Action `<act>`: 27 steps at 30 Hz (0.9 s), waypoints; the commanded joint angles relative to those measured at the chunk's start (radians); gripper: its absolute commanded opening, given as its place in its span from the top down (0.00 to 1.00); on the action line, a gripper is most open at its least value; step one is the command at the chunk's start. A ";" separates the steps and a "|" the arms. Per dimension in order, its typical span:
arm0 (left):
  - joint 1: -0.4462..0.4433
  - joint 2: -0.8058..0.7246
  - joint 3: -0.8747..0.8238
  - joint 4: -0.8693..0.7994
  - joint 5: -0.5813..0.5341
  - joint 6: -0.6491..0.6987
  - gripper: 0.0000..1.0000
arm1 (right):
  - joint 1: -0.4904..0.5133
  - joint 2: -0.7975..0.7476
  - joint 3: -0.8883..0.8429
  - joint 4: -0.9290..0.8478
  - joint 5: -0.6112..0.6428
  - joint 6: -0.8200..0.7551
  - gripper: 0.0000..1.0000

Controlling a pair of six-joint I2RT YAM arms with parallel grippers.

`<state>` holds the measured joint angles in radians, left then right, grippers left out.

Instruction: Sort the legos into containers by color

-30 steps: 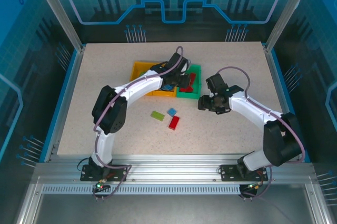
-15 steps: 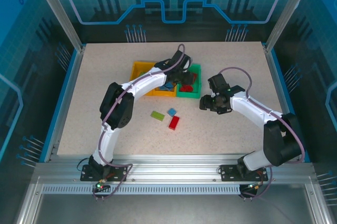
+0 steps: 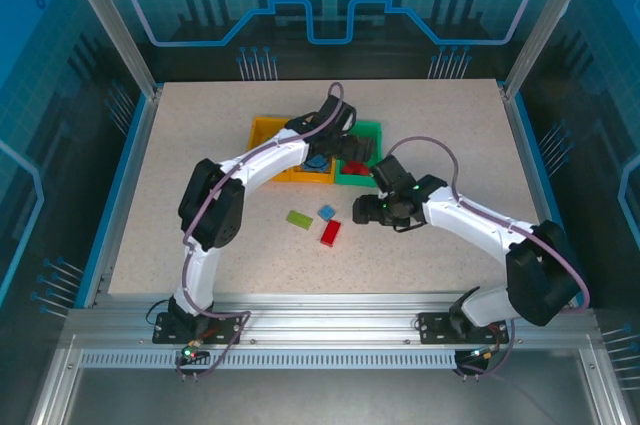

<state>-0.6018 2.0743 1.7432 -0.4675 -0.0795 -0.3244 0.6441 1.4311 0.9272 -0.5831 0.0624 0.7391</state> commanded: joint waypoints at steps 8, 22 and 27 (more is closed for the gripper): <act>0.100 -0.267 -0.258 -0.011 -0.103 -0.094 0.01 | 0.191 0.251 0.176 -0.015 -0.029 0.249 0.18; 0.212 -0.528 -0.615 0.010 -0.128 -0.130 0.01 | 0.217 0.485 0.343 -0.094 -0.016 0.222 0.35; 0.214 -0.570 -0.678 0.008 -0.127 -0.132 0.01 | 0.201 0.502 0.354 -0.134 0.012 0.180 0.61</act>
<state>-0.3973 1.5421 1.0985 -0.4644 -0.1913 -0.4438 0.8482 1.9186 1.2621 -0.6624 0.0544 0.9428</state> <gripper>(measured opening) 0.988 0.422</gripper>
